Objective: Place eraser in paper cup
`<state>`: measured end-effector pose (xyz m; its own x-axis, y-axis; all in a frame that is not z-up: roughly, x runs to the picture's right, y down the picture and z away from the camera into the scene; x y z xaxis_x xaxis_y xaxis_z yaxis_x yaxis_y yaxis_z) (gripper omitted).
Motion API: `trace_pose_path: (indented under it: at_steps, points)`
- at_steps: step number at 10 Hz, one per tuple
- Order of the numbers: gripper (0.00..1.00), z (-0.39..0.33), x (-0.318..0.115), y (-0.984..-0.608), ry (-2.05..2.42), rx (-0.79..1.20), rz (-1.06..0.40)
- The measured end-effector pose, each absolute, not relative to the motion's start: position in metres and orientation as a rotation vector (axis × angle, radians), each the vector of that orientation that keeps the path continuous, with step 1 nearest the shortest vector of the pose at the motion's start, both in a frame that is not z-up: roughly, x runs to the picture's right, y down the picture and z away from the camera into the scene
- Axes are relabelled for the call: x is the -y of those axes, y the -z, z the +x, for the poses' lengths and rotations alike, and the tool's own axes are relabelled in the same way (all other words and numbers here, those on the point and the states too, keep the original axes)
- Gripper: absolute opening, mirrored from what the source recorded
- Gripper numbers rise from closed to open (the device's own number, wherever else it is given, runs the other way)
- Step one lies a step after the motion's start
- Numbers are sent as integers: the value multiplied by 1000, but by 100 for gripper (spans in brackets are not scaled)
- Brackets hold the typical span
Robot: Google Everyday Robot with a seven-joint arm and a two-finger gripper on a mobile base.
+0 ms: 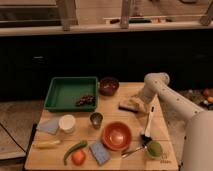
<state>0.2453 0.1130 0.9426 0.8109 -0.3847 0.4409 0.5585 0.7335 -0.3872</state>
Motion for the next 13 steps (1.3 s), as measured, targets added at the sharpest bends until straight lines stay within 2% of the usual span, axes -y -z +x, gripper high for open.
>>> trace_pose_path:
  at_steps: [5, 7, 9, 13]
  points:
    - [80, 245, -113, -943, 530, 346, -532]
    - [73, 245, -113, -943, 530, 346, -532]
    - [79, 245, -113, -942, 530, 345, -532]
    - [80, 240, -109, -932, 509, 312, -530]
